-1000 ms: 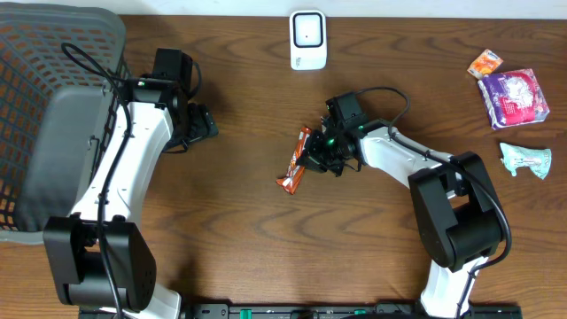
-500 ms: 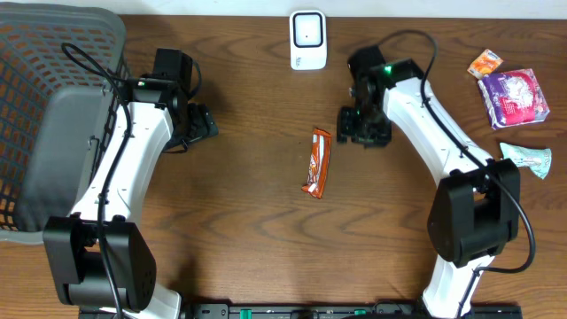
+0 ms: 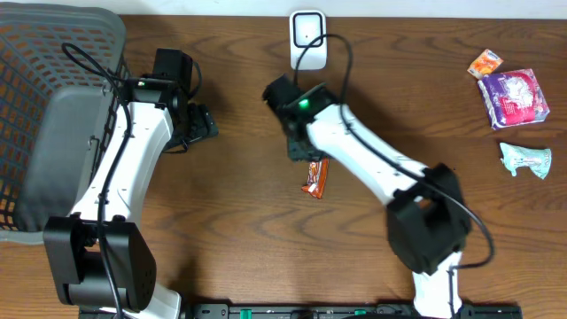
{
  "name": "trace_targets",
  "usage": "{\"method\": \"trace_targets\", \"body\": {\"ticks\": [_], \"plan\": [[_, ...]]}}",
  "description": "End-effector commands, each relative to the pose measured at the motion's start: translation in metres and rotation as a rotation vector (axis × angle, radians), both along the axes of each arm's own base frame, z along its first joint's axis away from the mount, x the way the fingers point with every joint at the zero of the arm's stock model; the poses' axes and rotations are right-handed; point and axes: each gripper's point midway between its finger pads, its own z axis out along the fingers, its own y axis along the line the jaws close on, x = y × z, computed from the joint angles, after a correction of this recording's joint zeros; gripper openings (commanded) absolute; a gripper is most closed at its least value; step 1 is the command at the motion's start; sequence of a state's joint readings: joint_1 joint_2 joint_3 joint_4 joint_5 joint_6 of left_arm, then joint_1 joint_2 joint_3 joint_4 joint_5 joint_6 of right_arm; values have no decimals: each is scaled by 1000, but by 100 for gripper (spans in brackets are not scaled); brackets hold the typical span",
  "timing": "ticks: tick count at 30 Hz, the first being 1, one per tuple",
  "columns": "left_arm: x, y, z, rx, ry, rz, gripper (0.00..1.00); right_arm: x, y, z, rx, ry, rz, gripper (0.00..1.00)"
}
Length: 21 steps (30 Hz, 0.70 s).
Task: Scan the item barcode
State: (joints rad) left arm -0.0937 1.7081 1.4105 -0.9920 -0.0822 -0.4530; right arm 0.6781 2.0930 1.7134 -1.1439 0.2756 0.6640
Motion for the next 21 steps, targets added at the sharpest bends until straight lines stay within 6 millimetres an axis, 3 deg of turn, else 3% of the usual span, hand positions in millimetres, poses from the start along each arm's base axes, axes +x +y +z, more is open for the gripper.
{"method": "trace_targets", "body": {"ticks": [1, 8, 13, 16, 21], "plan": [[-4, 4, -5, 14, 17, 21, 98, 0, -11, -30, -151, -44, -77, 53], [-4, 4, -5, 14, 17, 21, 98, -9, -12, -62, -220, 9, -60, 49], [-4, 4, -5, 14, 17, 21, 98, -14, -13, -75, -230, 47, -58, 30], [-4, 4, -5, 14, 17, 21, 98, -15, -14, -78, -235, 58, -53, 1], [-4, 4, -5, 14, 17, 21, 98, -13, -2, -72, -148, 120, 13, 1]]}}
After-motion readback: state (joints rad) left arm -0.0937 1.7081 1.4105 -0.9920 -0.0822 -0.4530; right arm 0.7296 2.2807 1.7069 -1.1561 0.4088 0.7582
